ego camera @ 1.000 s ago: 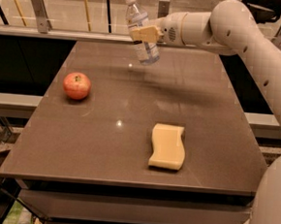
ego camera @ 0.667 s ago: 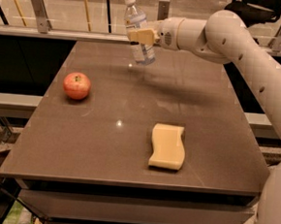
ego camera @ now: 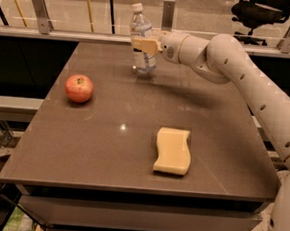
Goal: Place blue plastic bottle upright
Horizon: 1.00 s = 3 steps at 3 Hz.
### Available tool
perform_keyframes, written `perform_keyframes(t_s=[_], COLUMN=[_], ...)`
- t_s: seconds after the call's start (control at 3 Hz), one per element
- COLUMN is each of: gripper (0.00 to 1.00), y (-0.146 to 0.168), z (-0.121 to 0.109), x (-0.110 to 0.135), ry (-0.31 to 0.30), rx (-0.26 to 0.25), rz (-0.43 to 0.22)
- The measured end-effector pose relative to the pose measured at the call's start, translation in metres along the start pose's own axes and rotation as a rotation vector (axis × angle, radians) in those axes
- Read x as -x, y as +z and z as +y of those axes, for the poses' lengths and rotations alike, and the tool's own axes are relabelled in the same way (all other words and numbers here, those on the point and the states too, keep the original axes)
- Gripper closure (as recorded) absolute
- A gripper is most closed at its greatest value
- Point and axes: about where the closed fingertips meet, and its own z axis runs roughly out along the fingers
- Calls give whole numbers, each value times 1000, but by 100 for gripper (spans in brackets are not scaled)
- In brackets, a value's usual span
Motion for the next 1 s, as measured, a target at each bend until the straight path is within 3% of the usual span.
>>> perform_keyframes(t_s=[0.67, 1.0], gripper=[100, 100], y=[0, 0], z=[-9, -9], x=[-25, -23], ry=[38, 38], rx=[-22, -22], rz=[-68, -68])
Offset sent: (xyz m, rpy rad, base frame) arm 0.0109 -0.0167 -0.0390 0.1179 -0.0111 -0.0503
